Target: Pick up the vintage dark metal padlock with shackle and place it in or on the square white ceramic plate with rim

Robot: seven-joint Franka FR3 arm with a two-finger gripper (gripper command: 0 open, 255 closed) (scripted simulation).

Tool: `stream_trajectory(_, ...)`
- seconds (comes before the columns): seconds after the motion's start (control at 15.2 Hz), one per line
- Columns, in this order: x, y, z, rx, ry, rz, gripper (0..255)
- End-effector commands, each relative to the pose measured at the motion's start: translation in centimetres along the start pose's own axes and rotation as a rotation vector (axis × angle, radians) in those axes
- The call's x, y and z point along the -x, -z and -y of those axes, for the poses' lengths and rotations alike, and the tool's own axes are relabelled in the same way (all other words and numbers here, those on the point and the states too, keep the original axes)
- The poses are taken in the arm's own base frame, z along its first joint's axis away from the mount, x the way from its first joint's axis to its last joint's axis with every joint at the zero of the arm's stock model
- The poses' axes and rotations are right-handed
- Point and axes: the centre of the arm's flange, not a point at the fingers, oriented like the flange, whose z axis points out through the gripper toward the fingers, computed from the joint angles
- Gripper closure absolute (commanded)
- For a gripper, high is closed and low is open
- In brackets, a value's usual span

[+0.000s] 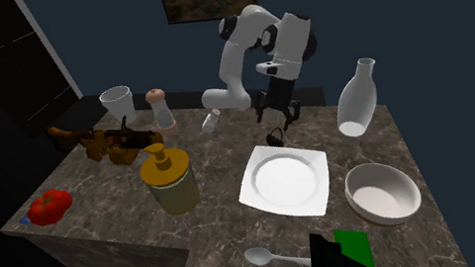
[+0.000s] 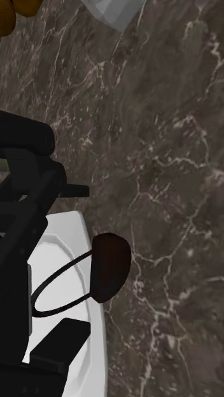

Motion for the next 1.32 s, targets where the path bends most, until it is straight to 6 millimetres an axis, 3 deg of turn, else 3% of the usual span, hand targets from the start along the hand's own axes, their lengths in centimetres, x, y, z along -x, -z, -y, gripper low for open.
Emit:
stream_trajectory(0.0,0.1,-0.3,1.3,0.004,-0.008,-0.013,0)
stream_trajectory(0.46,0.1,-3.7,1.2,0.004,-0.008,-0.013,0)
stream_trajectory(0.92,0.1,-3.7,1.2,0.004,-0.008,-0.013,0)
stream_trajectory(0.99,0.1,-3.7,1.2,0.004,-0.008,-0.013,255)
stream_trajectory(1.25,0.1,-3.7,1.2,0.004,-0.008,-0.013,255)
